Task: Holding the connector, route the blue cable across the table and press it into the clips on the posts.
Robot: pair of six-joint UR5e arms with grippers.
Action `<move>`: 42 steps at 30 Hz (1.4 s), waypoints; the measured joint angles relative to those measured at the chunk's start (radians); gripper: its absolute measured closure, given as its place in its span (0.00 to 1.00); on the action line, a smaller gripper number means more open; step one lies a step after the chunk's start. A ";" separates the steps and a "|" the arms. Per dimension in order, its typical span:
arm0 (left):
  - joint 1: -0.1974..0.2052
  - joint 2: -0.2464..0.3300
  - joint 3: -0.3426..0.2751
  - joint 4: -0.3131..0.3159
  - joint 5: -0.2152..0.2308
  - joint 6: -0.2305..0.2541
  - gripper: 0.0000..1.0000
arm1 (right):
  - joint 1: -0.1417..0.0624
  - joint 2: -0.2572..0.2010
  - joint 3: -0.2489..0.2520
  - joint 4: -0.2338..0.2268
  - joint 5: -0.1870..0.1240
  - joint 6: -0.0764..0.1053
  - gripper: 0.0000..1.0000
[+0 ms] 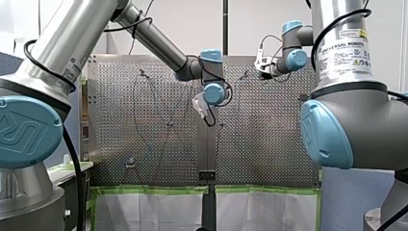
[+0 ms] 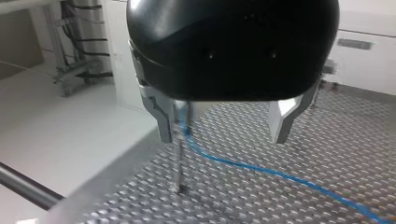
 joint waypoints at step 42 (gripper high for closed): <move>0.099 -0.133 -0.342 0.342 0.003 0.000 0.01 | 0.001 0.001 0.000 0.000 0.000 0.001 1.00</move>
